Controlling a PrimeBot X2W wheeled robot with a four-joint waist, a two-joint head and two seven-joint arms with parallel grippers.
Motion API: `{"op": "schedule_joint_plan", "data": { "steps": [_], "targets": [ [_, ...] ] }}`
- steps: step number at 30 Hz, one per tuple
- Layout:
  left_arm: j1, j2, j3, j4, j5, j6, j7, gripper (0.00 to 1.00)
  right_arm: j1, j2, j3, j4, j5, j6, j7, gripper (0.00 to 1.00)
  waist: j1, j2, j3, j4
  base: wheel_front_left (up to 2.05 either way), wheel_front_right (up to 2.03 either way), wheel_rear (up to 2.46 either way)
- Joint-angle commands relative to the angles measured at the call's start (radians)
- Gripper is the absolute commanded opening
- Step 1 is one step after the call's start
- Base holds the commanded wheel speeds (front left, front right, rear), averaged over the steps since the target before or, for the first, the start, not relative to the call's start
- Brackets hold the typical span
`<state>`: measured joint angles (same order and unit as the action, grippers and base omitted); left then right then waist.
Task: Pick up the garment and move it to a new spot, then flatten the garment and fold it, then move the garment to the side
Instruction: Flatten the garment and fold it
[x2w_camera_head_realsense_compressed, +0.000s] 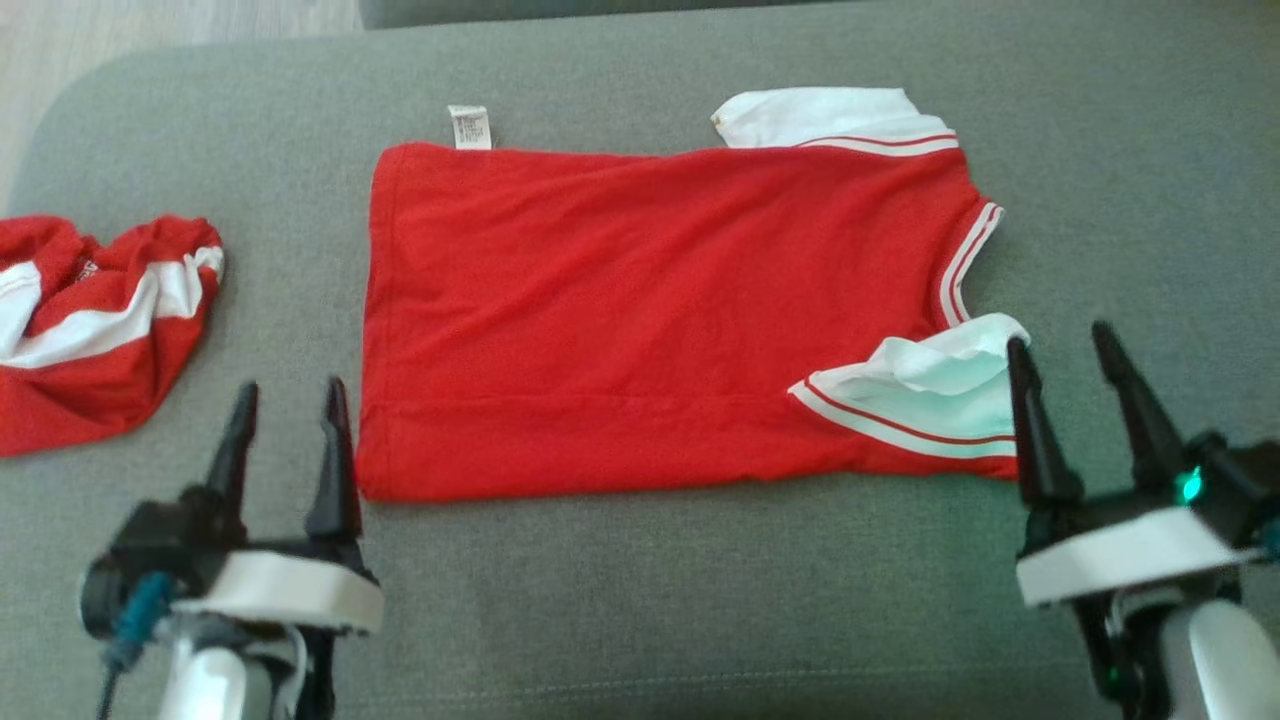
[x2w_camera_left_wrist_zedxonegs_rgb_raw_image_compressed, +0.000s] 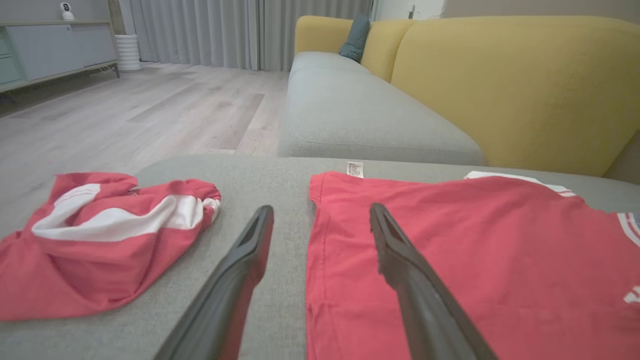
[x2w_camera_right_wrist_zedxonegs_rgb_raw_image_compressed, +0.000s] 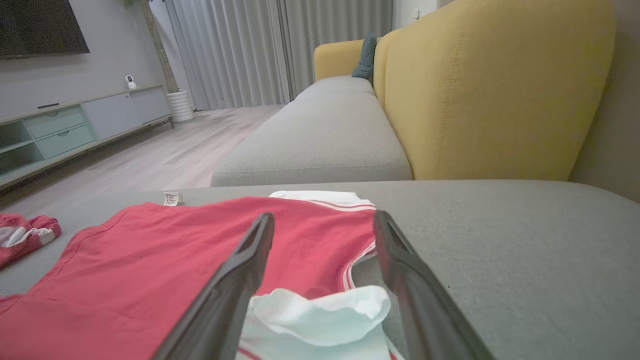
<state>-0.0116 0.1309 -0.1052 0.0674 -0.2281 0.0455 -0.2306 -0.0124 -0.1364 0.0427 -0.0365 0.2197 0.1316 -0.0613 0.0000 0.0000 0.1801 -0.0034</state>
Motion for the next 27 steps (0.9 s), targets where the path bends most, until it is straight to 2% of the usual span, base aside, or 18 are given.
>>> {"op": "schedule_joint_plan", "data": {
  "steps": [1,16,21,27],
  "targets": [
    [-0.016,0.01,0.028,-0.033,0.011,0.009,-0.008,1.0,-0.006,-0.005,0.016,-0.04,-0.005,-0.001,0.002,1.0,0.0,0.0,-0.006,-0.002,0.0,0.0,0.0],
    [0.005,0.02,-0.001,-0.007,0.016,0.01,0.008,1.0,0.043,0.02,0.008,-0.062,0.009,-0.001,0.035,1.0,0.0,0.0,-0.02,-0.003,0.0,0.0,0.0],
    [-0.016,0.021,-0.023,0.04,0.0,-0.016,0.031,1.0,0.042,0.014,0.002,-0.016,0.003,-0.001,0.055,1.0,0.0,0.0,0.003,0.001,0.0,0.0,0.0],
    [-0.056,0.011,-0.044,0.151,-0.038,-0.057,0.068,1.0,0.022,0.003,-0.011,0.103,-0.005,-0.001,0.09,1.0,0.0,0.0,0.046,0.003,0.0,0.0,0.0]
  ]
}}
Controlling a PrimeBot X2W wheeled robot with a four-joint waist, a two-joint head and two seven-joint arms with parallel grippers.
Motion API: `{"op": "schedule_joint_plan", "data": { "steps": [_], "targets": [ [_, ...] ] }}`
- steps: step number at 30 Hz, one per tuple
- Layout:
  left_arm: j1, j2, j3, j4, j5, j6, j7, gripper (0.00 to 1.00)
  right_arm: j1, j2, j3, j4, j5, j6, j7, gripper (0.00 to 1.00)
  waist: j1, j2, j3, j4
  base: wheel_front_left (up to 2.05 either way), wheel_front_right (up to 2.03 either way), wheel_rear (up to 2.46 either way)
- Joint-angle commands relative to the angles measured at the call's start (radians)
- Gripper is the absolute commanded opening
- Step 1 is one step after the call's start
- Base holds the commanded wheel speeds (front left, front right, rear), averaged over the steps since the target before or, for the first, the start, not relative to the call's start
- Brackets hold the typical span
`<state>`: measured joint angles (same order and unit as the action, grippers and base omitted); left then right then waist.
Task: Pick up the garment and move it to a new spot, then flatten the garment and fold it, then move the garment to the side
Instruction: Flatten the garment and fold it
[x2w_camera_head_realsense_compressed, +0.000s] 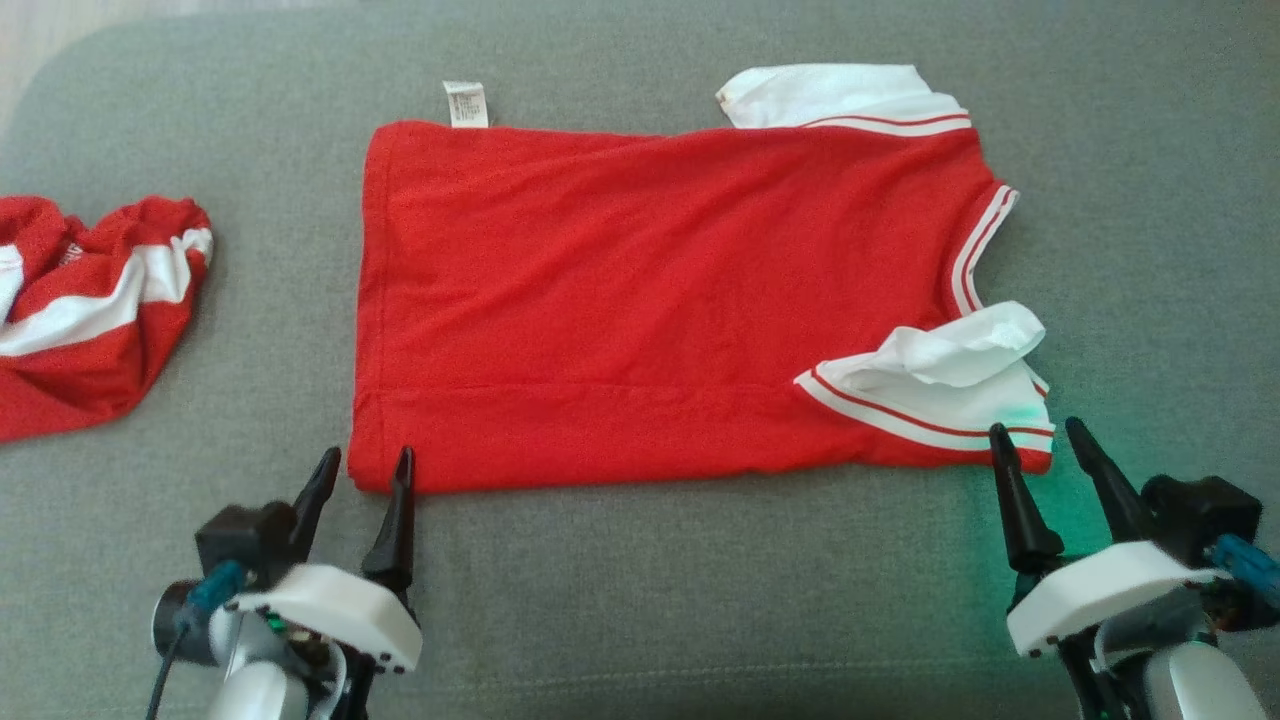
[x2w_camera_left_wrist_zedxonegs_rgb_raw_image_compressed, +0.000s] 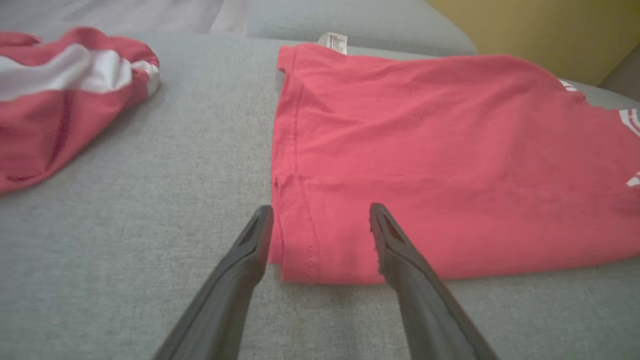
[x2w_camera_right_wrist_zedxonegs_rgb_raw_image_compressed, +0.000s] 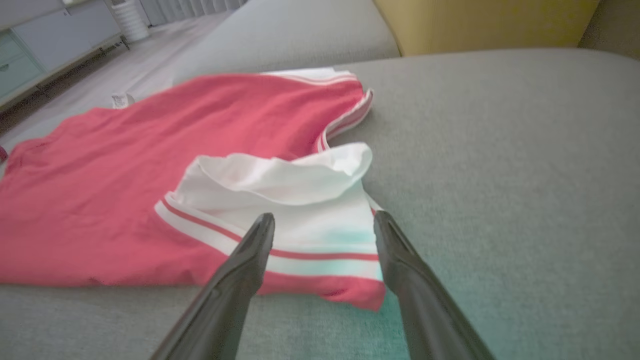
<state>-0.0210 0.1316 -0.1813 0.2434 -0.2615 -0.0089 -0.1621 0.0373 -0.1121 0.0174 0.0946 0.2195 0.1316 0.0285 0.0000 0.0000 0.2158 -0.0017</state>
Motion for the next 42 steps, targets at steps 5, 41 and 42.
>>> {"op": "schedule_joint_plan", "data": {
  "steps": [5,41,42],
  "targets": [
    [-0.086,0.003,0.034,0.061,-0.052,-0.032,0.035,1.0,-0.064,-0.022,-0.001,0.049,0.001,-0.001,0.04,1.0,0.0,0.0,0.042,0.002,0.0,0.0,0.0],
    [0.027,0.05,0.039,0.022,-0.17,-0.028,0.163,0.0,0.069,0.012,-0.049,0.004,0.101,-0.001,0.221,0.0,0.0,0.0,-0.036,0.033,0.0,0.0,0.0],
    [0.035,0.051,0.039,0.017,-0.172,-0.025,0.167,0.0,0.077,0.013,-0.049,0.002,0.103,-0.001,0.225,0.0,0.0,0.0,-0.039,0.034,0.0,0.0,0.0]
  ]
}}
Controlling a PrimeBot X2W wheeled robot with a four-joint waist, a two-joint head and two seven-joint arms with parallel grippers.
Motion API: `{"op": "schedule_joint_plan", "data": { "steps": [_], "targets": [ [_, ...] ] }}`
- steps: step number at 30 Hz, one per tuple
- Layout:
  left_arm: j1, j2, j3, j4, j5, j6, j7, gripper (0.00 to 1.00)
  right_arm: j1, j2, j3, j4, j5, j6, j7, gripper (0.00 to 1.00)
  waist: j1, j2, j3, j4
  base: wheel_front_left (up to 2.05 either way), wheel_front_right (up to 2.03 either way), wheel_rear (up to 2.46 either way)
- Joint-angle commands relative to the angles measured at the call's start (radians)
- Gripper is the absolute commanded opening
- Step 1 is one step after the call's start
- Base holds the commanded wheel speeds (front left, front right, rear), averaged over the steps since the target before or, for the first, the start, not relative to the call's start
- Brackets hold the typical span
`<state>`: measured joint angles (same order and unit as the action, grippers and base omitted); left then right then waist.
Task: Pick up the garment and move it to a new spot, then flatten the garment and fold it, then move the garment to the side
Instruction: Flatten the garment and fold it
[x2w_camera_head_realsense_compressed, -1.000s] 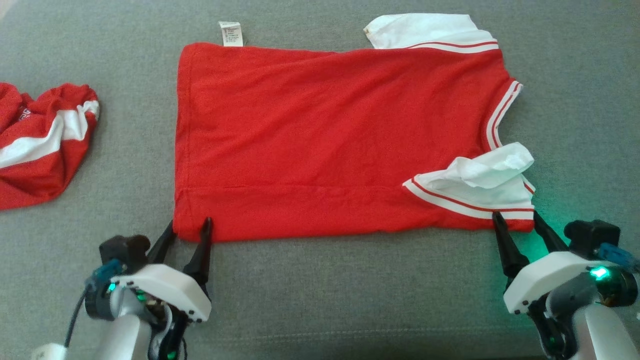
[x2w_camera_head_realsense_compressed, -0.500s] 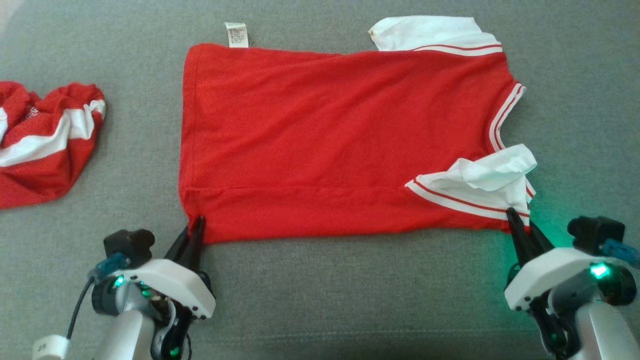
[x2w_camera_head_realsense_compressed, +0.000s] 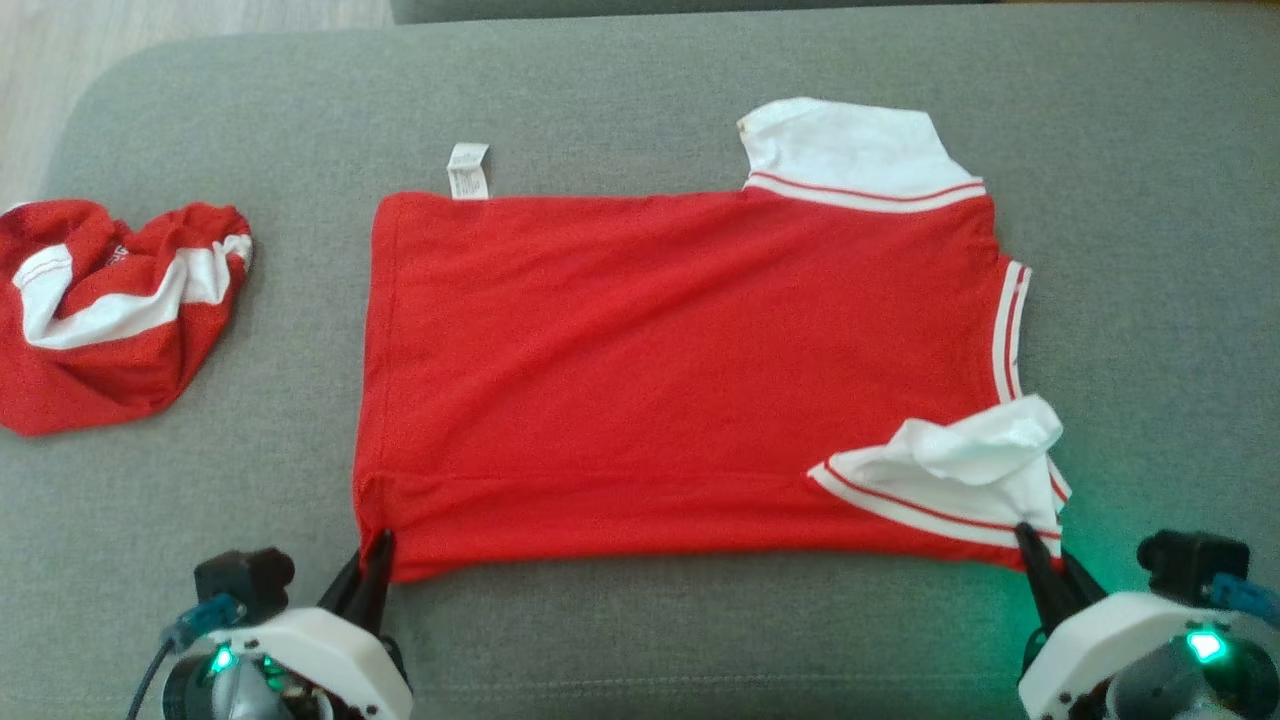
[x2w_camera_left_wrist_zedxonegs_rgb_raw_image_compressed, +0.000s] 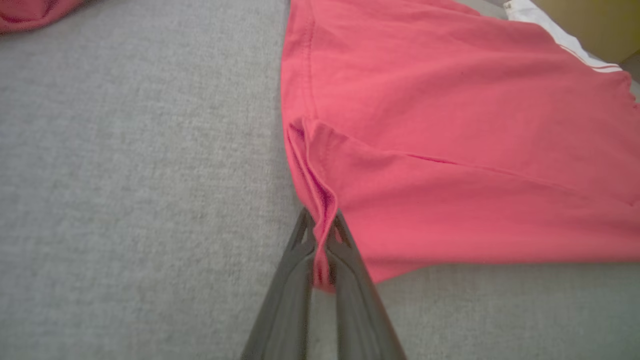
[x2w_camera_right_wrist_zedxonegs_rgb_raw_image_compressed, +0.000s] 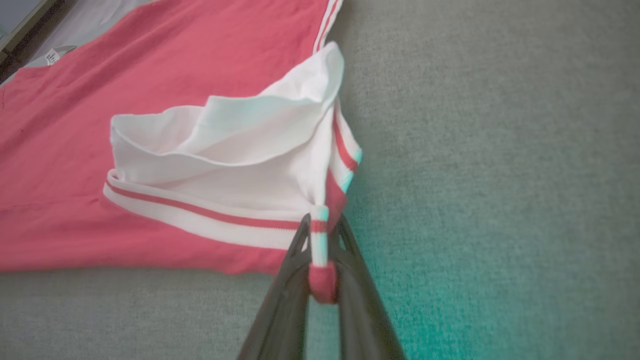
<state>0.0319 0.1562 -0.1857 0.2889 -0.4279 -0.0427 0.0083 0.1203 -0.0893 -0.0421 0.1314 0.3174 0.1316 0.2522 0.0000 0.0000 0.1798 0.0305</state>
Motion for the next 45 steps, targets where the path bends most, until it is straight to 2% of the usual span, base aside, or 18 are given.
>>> {"op": "schedule_joint_plan", "data": {
  "steps": [1,4,5,6,7,8,13,18,24,30,38,41,45],
  "targets": [
    [-0.011,0.029,0.042,-0.034,-0.002,0.016,0.004,0.0,0.001,-0.009,0.01,-0.039,0.006,-0.001,0.005,0.0,0.0,0.0,-0.005,0.003,0.0,0.0,0.0],
    [0.002,0.028,0.039,-0.052,-0.003,0.025,0.015,0.0,0.017,-0.005,0.009,-0.048,0.01,-0.001,0.01,0.0,0.0,0.0,-0.01,0.005,0.0,0.0,0.0],
    [0.005,0.03,0.038,-0.055,-0.002,0.029,0.02,0.0,0.022,-0.003,0.009,-0.051,0.012,-0.001,0.012,0.07,0.0,0.0,-0.011,0.005,0.0,0.0,0.0],
    [0.008,0.031,0.035,-0.056,0.0,0.033,0.028,0.52,0.027,0.0,0.01,-0.053,0.014,-0.001,0.016,0.4,0.0,0.0,-0.013,0.004,0.0,0.0,0.0],
    [0.011,0.033,0.03,-0.056,0.004,0.037,0.037,1.0,0.029,0.002,0.01,-0.06,0.015,-0.001,0.013,0.81,0.0,0.0,-0.014,0.003,0.0,0.0,0.0],
    [0.013,0.035,0.027,-0.059,0.009,0.041,0.042,1.0,0.031,0.003,0.008,-0.065,0.011,-0.001,0.009,1.0,0.0,0.0,-0.015,0.001,0.0,0.0,0.0],
    [0.015,0.04,0.029,-0.091,0.045,0.084,0.011,1.0,0.023,0.009,0.0,-0.106,-0.014,-0.001,-0.041,1.0,0.0,0.0,-0.022,-0.003,0.0,0.0,0.0],
    [0.006,0.042,0.036,-0.185,0.11,0.148,-0.073,1.0,-0.022,-0.005,0.008,-0.199,-0.065,-0.001,-0.136,1.0,0.0,0.0,-0.033,-0.008,0.0,0.0,0.0],
    [-0.018,0.044,0.038,-0.306,0.153,0.184,-0.132,1.0,-0.084,-0.014,0.021,-0.313,-0.094,-0.001,-0.159,1.0,0.0,0.0,-0.051,-0.014,0.0,0.0,0.0],
    [-0.025,0.053,0.023,-0.384,0.181,0.197,-0.13,1.0,-0.101,-0.006,0.018,-0.364,-0.105,-0.001,-0.143,1.0,0.0,0.0,-0.057,-0.017,0.0,0.0,0.0],
    [-0.025,0.061,0.016,-0.403,0.183,0.202,-0.121,1.0,-0.104,0.003,0.019,-0.364,-0.102,-0.001,-0.144,1.0,0.0,0.0,-0.04,-0.021,0.0,0.0,0.0],
    [-0.04,0.061,0.012,-0.395,0.177,0.196,-0.118,1.0,-0.108,0.006,0.015,-0.364,-0.103,-0.001,-0.149,1.0,0.0,0.0,-0.024,-0.02,0.0,0.0,0.0],
    [-0.103,0.06,-0.006,-0.375,0.168,0.166,-0.121,1.0,-0.11,0.011,0.0,-0.368,-0.104,-0.001,-0.159,1.0,0.0,0.0,0.014,-0.009,0.0,0.0,0.0]
  ]
}}
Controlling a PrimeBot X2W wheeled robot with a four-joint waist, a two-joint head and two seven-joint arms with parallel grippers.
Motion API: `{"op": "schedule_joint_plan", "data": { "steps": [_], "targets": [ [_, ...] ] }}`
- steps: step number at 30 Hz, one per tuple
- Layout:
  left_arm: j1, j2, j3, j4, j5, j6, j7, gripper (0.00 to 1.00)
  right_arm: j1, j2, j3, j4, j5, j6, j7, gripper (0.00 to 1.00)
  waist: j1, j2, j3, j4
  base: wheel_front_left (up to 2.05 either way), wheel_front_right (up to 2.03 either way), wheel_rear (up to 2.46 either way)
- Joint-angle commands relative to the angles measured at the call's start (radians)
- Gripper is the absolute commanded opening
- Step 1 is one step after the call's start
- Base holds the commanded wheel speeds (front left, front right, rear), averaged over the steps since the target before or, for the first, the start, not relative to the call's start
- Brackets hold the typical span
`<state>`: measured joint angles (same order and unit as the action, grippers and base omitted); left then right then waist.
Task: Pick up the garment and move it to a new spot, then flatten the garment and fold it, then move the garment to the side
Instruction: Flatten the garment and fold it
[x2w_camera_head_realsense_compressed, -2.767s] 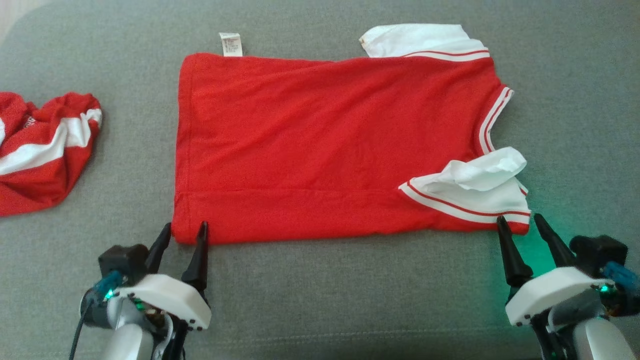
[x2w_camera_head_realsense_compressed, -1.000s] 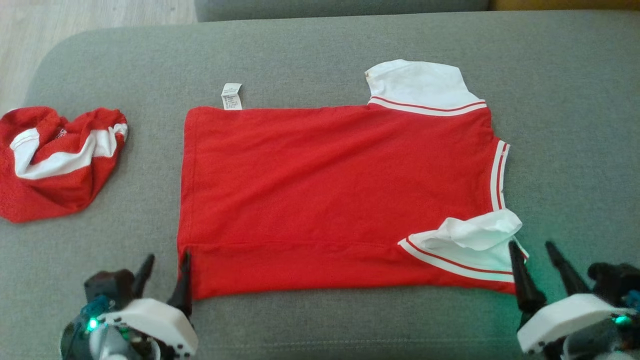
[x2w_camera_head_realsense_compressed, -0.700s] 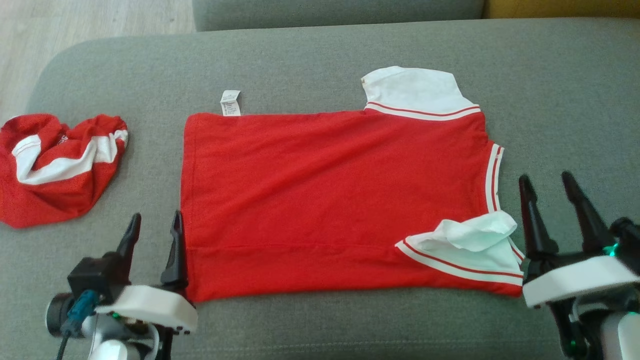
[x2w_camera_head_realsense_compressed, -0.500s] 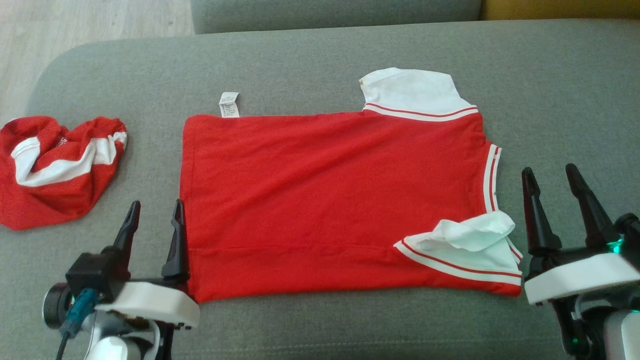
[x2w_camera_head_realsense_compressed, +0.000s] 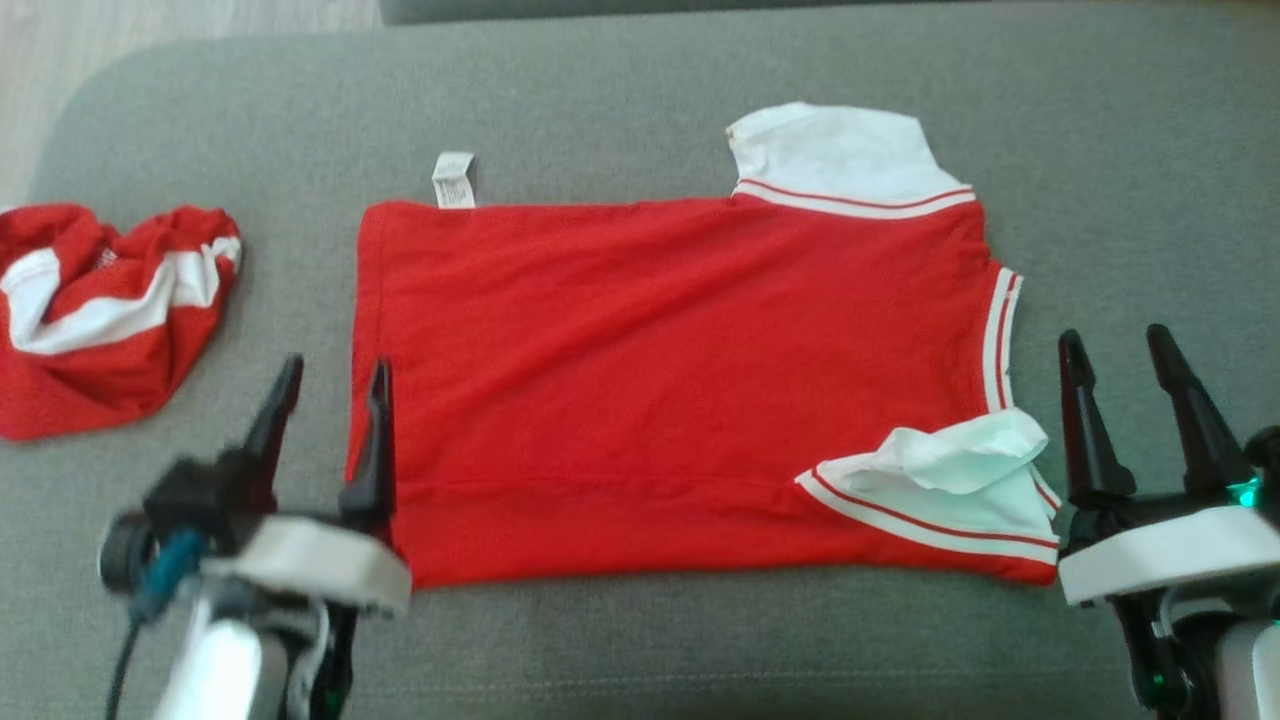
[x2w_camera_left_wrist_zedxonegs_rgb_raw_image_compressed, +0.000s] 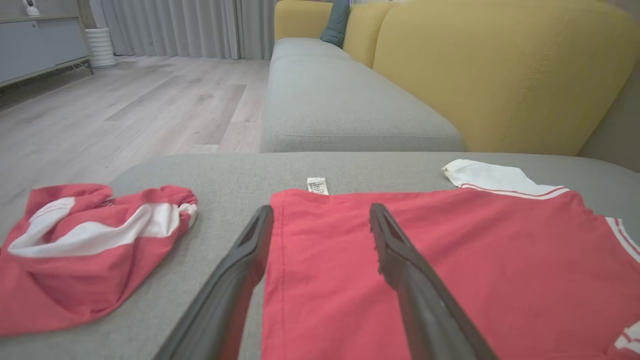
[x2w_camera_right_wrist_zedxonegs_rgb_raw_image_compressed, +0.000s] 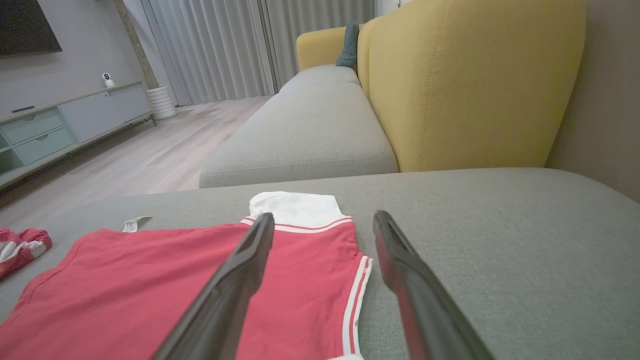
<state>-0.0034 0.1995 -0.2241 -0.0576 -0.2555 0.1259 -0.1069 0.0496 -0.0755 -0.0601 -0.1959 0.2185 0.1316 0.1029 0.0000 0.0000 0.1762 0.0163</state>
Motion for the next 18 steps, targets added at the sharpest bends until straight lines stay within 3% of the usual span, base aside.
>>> {"op": "schedule_joint_plan", "data": {
  "steps": [1,7,18],
  "targets": [
    [-0.092,0.018,0.031,-0.018,-0.008,-0.01,-0.006,1.0,-0.04,-0.001,0.017,-0.045,-0.007,-0.001,-0.01,1.0,0.0,0.0,0.031,0.006,0.0,0.0,0.0],
    [-0.303,0.023,0.021,0.133,-0.044,-0.087,0.006,1.0,-0.073,0.01,0.024,-0.059,-0.014,-0.001,-0.017,1.0,0.0,0.0,0.131,-0.004,0.0,0.0,0.0],
    [-0.662,0.06,0.069,0.642,-0.115,-0.168,0.038,1.0,-0.138,0.017,0.063,-0.017,-0.017,-0.001,-0.043,1.0,0.0,0.0,0.249,-0.067,0.0,0.0,0.0]
  ]
}}
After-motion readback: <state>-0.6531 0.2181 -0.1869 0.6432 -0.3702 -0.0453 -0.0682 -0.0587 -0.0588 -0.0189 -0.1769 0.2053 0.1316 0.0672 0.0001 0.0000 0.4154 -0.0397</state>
